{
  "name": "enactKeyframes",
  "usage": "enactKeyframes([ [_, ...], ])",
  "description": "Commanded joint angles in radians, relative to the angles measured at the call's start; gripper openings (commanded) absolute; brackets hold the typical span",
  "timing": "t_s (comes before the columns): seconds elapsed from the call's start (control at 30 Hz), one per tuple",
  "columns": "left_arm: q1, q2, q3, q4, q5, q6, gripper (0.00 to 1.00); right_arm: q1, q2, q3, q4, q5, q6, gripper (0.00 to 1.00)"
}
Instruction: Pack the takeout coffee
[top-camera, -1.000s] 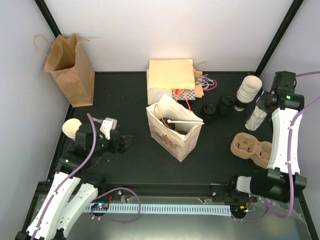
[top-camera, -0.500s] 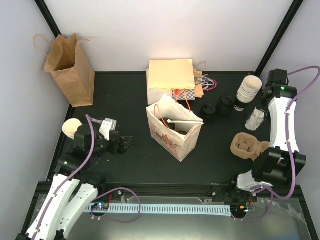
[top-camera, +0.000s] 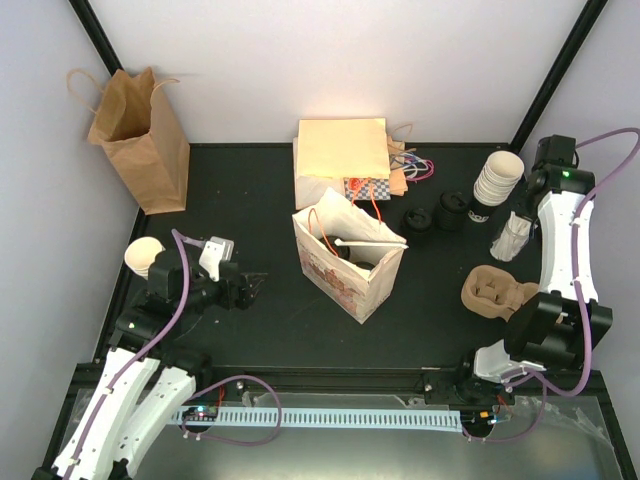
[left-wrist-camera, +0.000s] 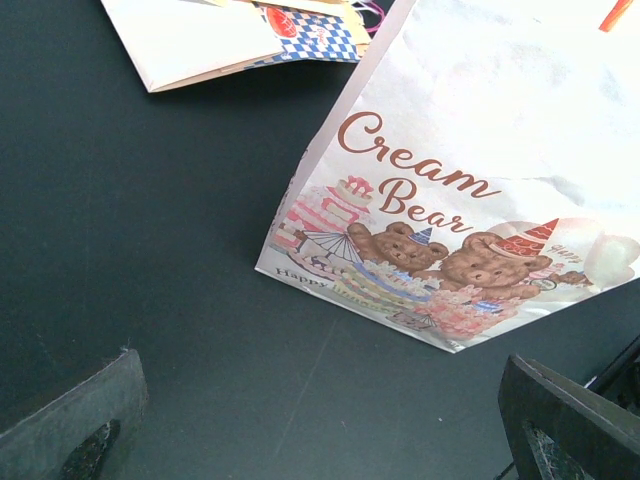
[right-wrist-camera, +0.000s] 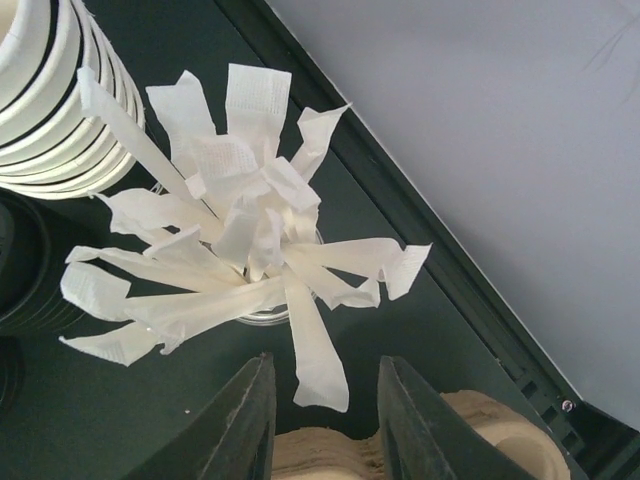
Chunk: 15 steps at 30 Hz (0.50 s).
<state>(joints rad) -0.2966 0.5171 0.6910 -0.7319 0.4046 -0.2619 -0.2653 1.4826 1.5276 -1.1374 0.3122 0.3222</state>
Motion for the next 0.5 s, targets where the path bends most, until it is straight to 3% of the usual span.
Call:
enactKeyframes([
  [0.0,-0.006,0.003,0.005,0.023,0.019,0.018,0.99,-0.006,0.020,0.024,0.013,0.022,0.002,0.29],
  [0.1,-0.006,0.006,0.005,0.024,0.019,0.018,0.99,-0.006,0.019,0.022,0.017,0.029,0.007,0.23],
  [0.27,-0.006,0.012,0.005,0.023,0.020,0.018,0.99,-0.006,0.009,0.030,0.015,0.020,0.006,0.02],
  [0.47,-0.006,0.021,0.007,0.023,0.021,0.019,0.99,-0.005,0.008,0.051,-0.005,-0.021,-0.001,0.01],
])
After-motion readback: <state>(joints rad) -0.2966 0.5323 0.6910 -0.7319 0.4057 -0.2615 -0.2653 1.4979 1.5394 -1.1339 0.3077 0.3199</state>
